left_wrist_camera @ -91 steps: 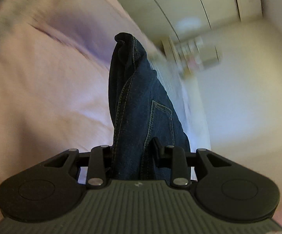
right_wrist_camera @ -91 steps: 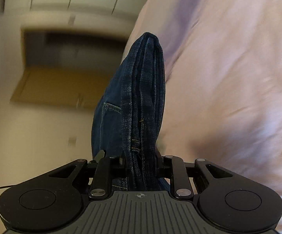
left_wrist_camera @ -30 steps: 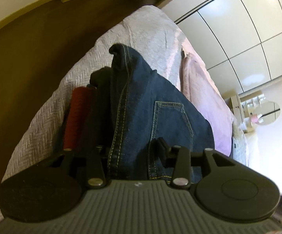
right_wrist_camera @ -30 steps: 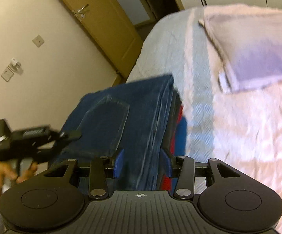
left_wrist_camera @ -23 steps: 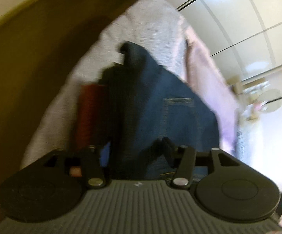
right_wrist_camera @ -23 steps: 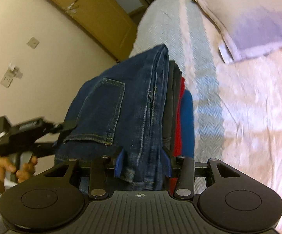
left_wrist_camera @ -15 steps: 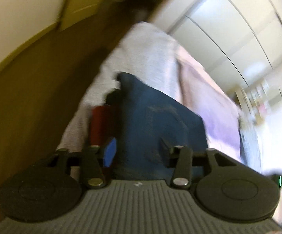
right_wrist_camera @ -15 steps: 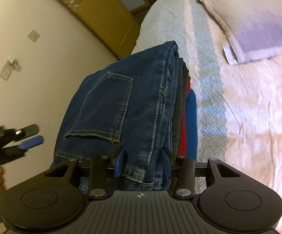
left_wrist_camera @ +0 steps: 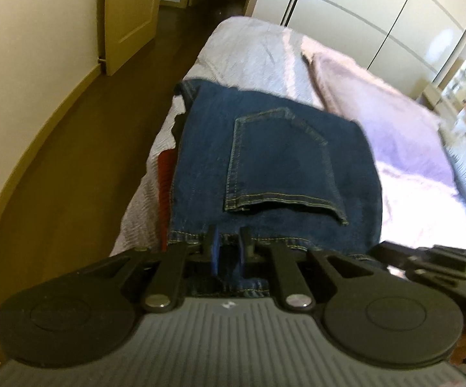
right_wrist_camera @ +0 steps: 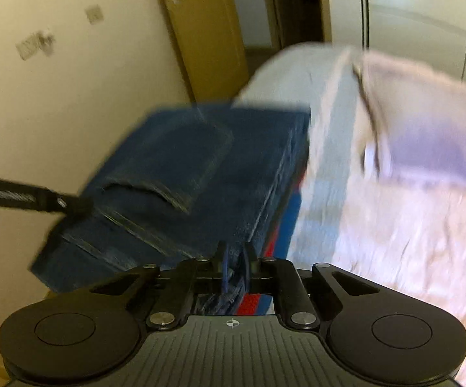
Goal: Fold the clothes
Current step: 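Lower the jeans onto the clothes stack with both tools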
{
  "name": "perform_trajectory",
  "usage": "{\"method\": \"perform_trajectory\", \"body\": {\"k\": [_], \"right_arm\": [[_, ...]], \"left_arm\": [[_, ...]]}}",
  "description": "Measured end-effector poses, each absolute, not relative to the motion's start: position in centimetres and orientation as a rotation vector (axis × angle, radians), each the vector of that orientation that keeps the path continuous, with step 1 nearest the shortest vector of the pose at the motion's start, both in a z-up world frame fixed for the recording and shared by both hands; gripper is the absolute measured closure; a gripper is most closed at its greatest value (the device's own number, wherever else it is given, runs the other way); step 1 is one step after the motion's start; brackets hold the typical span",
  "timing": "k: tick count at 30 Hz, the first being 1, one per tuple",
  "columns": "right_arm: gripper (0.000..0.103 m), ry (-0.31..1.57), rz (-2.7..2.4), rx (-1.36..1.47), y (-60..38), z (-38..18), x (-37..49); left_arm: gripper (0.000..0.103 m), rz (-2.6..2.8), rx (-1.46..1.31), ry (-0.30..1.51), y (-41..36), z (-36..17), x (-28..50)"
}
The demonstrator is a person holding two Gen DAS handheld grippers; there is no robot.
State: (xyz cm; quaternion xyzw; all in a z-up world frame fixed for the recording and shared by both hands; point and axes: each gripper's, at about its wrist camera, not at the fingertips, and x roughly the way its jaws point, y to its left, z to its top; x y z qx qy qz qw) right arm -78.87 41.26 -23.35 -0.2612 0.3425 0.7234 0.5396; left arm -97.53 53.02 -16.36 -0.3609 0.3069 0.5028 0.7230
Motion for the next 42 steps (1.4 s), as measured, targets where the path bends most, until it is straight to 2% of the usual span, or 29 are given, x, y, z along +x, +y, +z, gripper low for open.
{"method": "perform_trajectory", "body": {"k": [5,10,16,20,29,36,38,42], "right_arm": [[0.092,0.816,1.693,-0.709,42.9,-25.8,-80.3],[0.092,0.820,1.727,-0.655,42.0,-23.8,-79.4],[0.092,0.837,1.776,-0.567,39.0,-20.9,-77.8],[0.092,0.873,1.787,-0.591,38.2,-20.7,-78.1],[0.091,0.773,1.737,-0.537,44.2,-18.9,-77.4],[0.092,0.830,1.716,-0.639,48.0,-23.1,-78.0],[0.092,0.836,1.718,-0.655,48.2,-23.5,-78.0],[0.092,0.849,1.740,-0.558,48.8,-20.5,-76.7]], "left_arm": [[0.091,1.130,-0.776,0.684,53.5,-18.0,-97.1],[0.092,1.152,-0.794,0.672,53.6,-16.6,-97.1],[0.093,1.090,-0.793,0.642,50.0,-13.2,-97.5],[0.092,1.081,-0.805,0.683,49.0,-13.7,-97.2],[0.092,1.095,-0.727,0.652,54.6,-12.8,-94.6],[0.087,1.093,-0.714,0.772,57.5,-18.0,-92.8],[0.088,1.099,-0.722,0.767,57.7,-17.4,-92.9],[0.089,1.104,-0.686,0.712,58.8,-14.8,-93.1]]}}
